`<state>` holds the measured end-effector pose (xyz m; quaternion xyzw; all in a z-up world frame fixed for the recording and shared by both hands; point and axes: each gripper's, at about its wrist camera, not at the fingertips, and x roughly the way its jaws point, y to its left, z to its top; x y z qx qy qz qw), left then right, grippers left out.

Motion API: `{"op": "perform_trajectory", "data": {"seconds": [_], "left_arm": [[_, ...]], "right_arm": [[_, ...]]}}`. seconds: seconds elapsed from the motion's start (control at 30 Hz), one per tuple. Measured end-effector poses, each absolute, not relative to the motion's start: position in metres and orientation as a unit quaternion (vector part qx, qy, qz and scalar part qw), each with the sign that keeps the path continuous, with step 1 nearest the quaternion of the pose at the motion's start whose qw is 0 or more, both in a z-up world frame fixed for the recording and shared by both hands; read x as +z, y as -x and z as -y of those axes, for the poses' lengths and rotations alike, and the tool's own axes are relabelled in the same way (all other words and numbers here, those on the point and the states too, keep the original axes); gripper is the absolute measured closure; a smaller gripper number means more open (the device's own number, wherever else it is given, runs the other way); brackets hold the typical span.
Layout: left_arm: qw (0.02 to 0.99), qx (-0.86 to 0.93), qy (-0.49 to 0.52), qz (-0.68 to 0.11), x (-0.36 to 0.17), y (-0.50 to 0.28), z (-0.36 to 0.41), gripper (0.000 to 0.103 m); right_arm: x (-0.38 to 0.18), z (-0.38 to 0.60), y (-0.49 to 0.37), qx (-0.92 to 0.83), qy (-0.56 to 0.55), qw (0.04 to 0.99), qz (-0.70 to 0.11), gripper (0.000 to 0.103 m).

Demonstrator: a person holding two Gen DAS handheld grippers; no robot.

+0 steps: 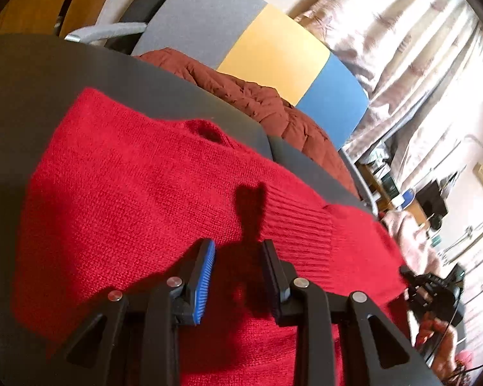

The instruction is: Fold clothes

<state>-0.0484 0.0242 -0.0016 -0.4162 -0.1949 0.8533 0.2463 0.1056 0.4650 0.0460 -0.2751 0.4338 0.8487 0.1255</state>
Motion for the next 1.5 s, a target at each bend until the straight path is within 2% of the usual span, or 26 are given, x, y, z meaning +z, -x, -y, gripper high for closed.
{"op": "perform_trajectory", "data": {"seconds": [0.17,0.23,0.37,0.5,0.7,0.8,0.87,0.93,1.03,1.1,1.13,1.17,1.2,1.23,1.37,1.47,1.5], "left_arm": [[0.258,0.849,0.42,0.189,0.001,0.045,-0.026,0.074],[0.257,0.847,0.425,0.189,0.003,0.046,-0.024,0.074],[0.255,0.85,0.44,0.136,0.021,0.049,-0.048,0.07],[0.265,0.838,0.459,0.128,0.026,0.055,-0.071,0.07],[0.211,0.849,0.446,0.188,0.022,0.055,-0.053,0.07],[0.247,0.819,0.451,0.253,0.013,0.059,-0.035,0.07],[0.278,0.802,0.447,0.282,0.012,0.06,-0.033,0.064],[0.298,0.793,0.45,0.284,0.013,0.062,-0.041,0.055],[0.299,0.792,0.466,0.255,0.014,0.066,-0.059,0.055],[0.286,0.8,0.477,0.227,0.012,0.068,-0.07,0.062],[0.281,0.804,0.479,0.213,0.012,0.068,-0.073,0.077],[0.275,0.806,0.488,0.194,0.014,0.068,-0.077,0.089],[0.272,0.804,0.496,0.181,0.017,0.068,-0.078,0.097],[0.271,0.805,0.498,0.176,0.022,0.066,-0.076,0.101],[0.244,0.822,0.487,0.163,0.039,0.053,-0.051,0.101],[0.203,0.824,0.514,0.124,0.015,0.057,-0.041,0.102],[0.206,0.822,0.514,0.133,0.01,0.057,-0.037,0.103]], "right_arm": [[0.023,-0.468,-0.102,0.834,0.304,0.186,-0.42,0.097],[0.024,-0.462,-0.103,0.85,0.289,0.184,-0.401,0.096],[0.017,-0.467,-0.109,0.847,0.271,0.17,-0.424,0.096],[0.015,-0.464,-0.106,0.849,0.267,0.17,-0.423,0.096],[0.019,-0.461,-0.106,0.859,0.281,0.19,-0.384,0.094],[0.018,-0.462,-0.108,0.859,0.278,0.189,-0.385,0.094],[0.017,-0.462,-0.108,0.859,0.277,0.188,-0.388,0.094],[0.017,-0.462,-0.108,0.859,0.276,0.187,-0.389,0.094],[0.016,-0.462,-0.109,0.859,0.275,0.187,-0.39,0.094],[0.016,-0.462,-0.109,0.859,0.274,0.187,-0.39,0.094],[0.016,-0.462,-0.109,0.859,0.274,0.187,-0.39,0.094],[0.016,-0.462,-0.109,0.859,0.274,0.188,-0.39,0.094],[0.016,-0.462,-0.11,0.859,0.274,0.188,-0.39,0.094],[0.016,-0.462,-0.111,0.859,0.274,0.188,-0.39,0.094],[0.016,-0.464,-0.112,0.858,0.27,0.186,-0.395,0.094],[0.015,-0.465,-0.113,0.858,0.268,0.184,-0.398,0.094],[0.015,-0.465,-0.113,0.858,0.268,0.184,-0.399,0.094]]}}
